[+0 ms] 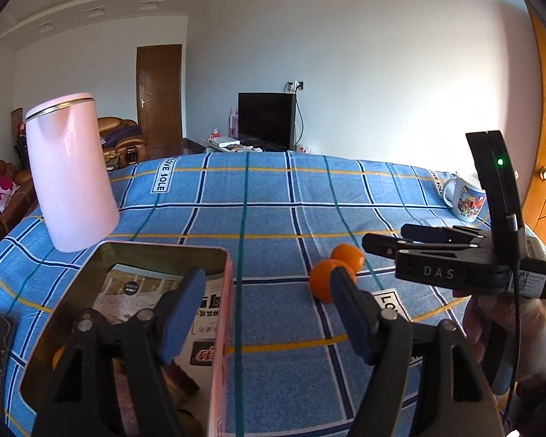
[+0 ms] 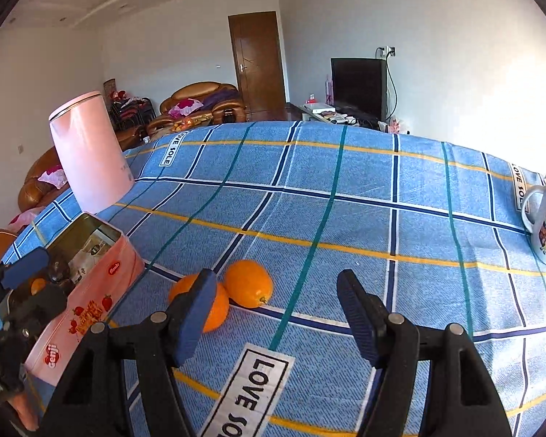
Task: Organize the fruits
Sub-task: 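Grasp an orange with the right tool while the left tool grasps another orange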
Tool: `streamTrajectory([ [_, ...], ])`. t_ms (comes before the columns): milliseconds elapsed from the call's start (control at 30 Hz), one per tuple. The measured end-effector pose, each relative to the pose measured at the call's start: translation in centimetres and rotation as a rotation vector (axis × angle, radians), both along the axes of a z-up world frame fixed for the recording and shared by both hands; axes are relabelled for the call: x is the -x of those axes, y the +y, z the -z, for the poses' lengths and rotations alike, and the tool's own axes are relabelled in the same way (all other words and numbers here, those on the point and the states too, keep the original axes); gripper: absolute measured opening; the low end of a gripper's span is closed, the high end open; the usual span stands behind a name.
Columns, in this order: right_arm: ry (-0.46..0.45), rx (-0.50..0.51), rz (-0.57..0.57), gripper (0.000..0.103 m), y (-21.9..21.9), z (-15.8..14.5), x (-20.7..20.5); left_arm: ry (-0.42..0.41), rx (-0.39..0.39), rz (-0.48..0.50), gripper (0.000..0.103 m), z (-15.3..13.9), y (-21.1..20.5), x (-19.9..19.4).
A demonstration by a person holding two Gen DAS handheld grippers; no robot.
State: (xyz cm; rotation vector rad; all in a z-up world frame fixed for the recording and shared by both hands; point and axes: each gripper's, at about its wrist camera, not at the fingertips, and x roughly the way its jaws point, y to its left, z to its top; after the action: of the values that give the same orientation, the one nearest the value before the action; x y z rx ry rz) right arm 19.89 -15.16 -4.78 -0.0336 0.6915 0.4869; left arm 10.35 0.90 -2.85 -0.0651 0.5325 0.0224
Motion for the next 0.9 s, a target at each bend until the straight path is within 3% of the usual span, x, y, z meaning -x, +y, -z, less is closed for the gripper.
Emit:
streamTrajectory([
  [233,0.134,-0.046,0.023,0.068,1.7,1.8,-3.0,0.014,0.013,-0.01,0.073,0.4,-0.2,-1.3],
  [333,0.208,-0.089,0.038,0.057,1.6,3.0,-4.1,0.016,0.016,-0.008,0.074,0.4,-0.2,-1.2],
  [433,0.248,-0.141,0.031,0.054,1.3,3.5,-4.6,0.014,0.013,-0.006,0.077,0.4,-0.5,-1.2],
  [467,0.258,-0.162,0.01,0.043,1.2,3.6,-4.6,0.016,0.015,-0.002,0.077,0.4,-0.6,-1.3],
  [500,0.264,-0.177,-0.007,0.039,1.2,3.5,-4.4,0.015,0.014,0.001,0.077,0.4,-0.7,-1.4],
  [700,0.238,-0.205,-0.006,0.038,-0.5,3.1,-3.3,0.038,0.004,0.022,0.077,0.7,-1.5,-2.0],
  [900,0.116,-0.174,0.046,0.038,-3.7,1.5,-1.1,0.088,-0.015,0.077,0.077,1.6,-3.7,-3.5],
])
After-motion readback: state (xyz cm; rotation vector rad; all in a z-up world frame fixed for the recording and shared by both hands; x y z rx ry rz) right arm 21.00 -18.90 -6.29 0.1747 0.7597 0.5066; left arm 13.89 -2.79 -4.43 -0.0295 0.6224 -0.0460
